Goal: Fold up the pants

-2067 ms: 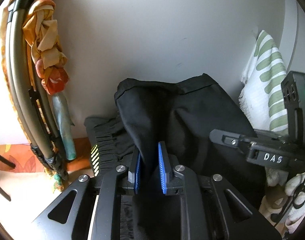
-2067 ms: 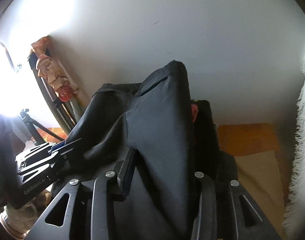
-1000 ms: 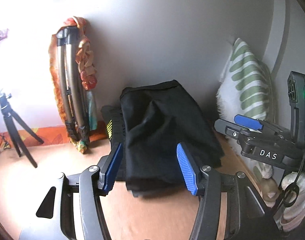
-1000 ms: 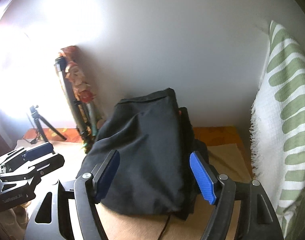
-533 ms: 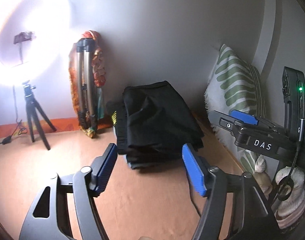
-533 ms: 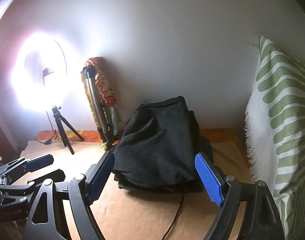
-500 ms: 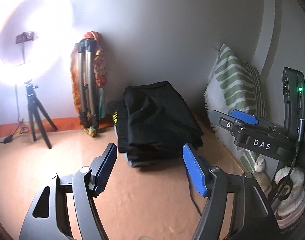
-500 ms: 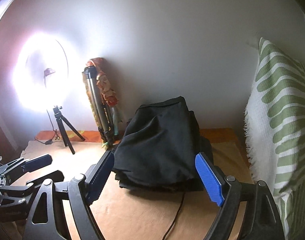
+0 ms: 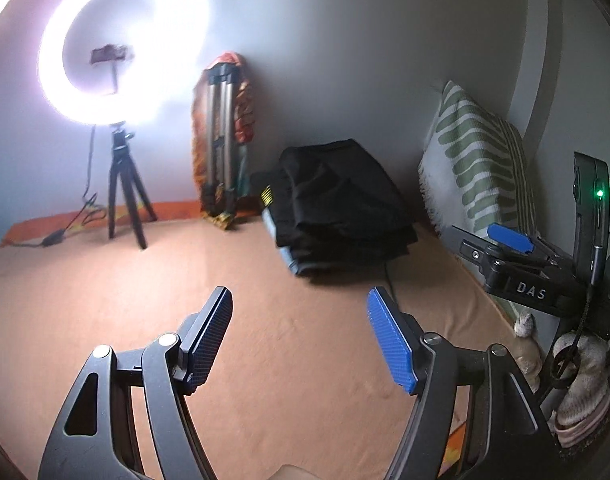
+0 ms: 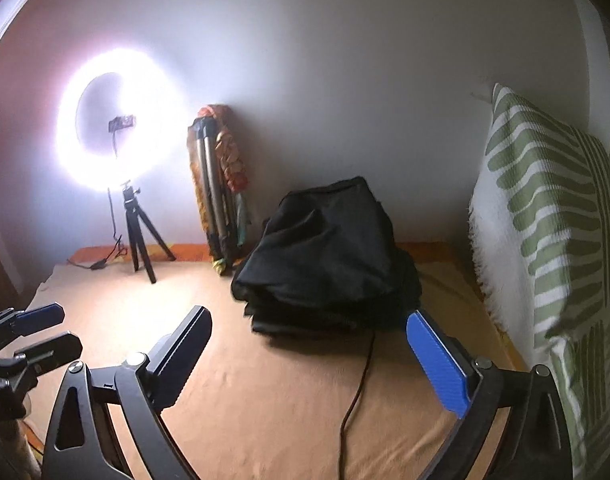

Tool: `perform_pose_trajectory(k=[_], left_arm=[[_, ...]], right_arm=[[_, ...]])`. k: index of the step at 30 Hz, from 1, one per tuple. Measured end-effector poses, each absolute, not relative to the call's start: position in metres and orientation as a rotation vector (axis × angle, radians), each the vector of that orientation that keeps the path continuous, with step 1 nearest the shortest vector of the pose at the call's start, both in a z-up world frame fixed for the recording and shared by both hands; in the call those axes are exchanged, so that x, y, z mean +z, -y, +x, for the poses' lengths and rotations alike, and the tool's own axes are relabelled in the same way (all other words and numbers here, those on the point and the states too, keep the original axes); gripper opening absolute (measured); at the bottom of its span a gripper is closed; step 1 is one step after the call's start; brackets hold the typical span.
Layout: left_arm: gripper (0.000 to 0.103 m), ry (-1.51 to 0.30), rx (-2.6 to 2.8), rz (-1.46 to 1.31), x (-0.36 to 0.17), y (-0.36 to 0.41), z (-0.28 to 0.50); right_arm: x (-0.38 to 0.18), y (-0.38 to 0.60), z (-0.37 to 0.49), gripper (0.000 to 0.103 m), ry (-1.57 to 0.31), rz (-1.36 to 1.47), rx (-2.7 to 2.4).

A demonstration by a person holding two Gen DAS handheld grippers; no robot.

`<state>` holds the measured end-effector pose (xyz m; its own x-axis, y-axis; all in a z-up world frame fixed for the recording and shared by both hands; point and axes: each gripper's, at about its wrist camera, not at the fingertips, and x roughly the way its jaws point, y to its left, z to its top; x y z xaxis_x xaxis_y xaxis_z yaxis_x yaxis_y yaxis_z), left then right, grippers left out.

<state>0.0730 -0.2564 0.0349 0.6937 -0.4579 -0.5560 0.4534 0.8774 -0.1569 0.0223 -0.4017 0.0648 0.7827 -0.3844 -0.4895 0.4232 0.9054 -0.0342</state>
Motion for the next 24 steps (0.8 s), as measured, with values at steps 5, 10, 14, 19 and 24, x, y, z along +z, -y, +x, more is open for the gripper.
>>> perform_pose_trajectory(k=[5, 10, 14, 19, 24], left_arm=[[0.07, -0.641, -0.488, 0.008, 0.021, 0.243, 0.059], [0.07, -0.638, -0.476, 0.007, 0.013, 0.234, 0.05], [0.07, -0.638, -0.466, 0.026, 0.01, 0.234, 0.046], [0.07, -0.647, -0.461, 0.041, 0.007, 0.234, 0.043], [0.07, -0.655, -0.45, 0.04, 0.004, 0.231, 0.041]], right_arm=[[0.046, 0.388, 0.011, 0.103, -0.524, 0.121, -0.413], [0.036, 0.377, 0.005, 0.103, -0.53, 0.126, -0.41], [0.032, 0.37, 0.003, 0.103, -0.524, 0.116, -0.414], [0.03, 0.362, 0.004, 0.103, -0.512, 0.103, -0.409], [0.027, 0.354, 0.005, 0.103, -0.498, 0.064, -0.42]])
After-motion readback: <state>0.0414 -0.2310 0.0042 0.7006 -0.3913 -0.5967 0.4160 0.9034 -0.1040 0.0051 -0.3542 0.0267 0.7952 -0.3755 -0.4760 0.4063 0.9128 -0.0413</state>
